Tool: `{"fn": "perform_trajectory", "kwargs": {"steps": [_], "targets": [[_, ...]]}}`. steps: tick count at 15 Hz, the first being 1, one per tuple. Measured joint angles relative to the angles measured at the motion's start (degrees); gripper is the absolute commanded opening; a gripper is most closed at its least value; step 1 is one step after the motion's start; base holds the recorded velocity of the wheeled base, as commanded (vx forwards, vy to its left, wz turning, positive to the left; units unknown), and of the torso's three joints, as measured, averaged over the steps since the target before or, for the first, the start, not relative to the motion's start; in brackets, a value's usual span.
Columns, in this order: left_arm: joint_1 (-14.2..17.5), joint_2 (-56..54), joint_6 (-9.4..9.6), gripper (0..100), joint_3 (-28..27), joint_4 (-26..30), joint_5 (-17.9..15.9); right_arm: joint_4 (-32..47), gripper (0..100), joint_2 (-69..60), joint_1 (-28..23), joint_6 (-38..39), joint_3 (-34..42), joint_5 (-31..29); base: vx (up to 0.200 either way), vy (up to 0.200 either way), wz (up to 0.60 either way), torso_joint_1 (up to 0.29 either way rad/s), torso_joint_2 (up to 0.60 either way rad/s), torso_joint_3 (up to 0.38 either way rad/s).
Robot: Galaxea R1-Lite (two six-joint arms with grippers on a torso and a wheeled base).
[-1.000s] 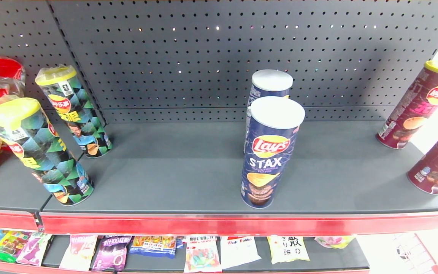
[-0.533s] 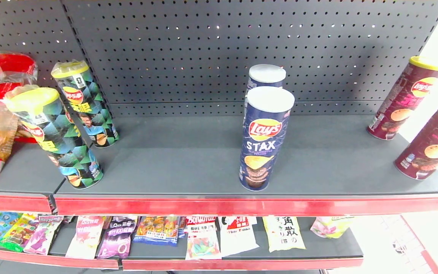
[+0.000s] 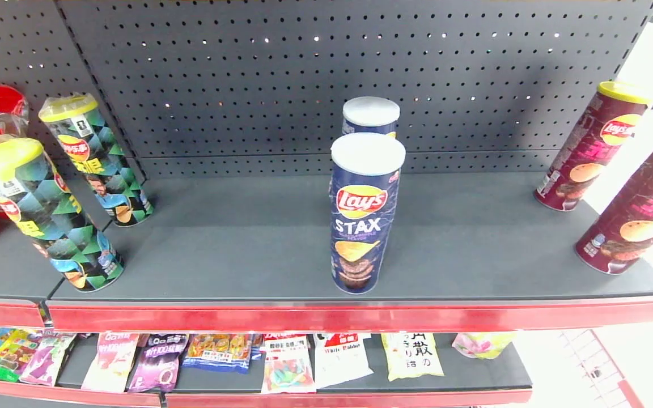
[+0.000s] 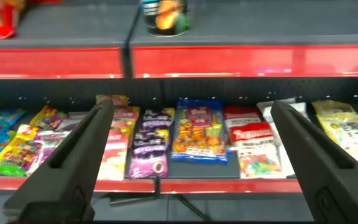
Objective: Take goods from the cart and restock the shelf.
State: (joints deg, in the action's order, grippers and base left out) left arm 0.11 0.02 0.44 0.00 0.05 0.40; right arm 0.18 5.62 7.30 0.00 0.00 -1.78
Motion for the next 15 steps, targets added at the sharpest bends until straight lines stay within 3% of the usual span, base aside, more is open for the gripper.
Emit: {"fn": "perform_trajectory", "kwargs": {"steps": [13, 15], "targets": [[0.0, 0.0, -0.15, 100, 0.0, 0.0, -0.8, 0.0, 100, 0.0, 0.0, 0.0, 0.0, 0.0, 0.0, 0.0, 0.0, 0.0, 0.0, 0.0], [0.0, 0.0, 0.16, 100, 0.0, 0.0, -3.4, 0.0, 100, 0.0, 0.0, 0.0, 0.0, 0.0, 0.0, 0.0, 0.0, 0.0, 0.0, 0.0]]}}
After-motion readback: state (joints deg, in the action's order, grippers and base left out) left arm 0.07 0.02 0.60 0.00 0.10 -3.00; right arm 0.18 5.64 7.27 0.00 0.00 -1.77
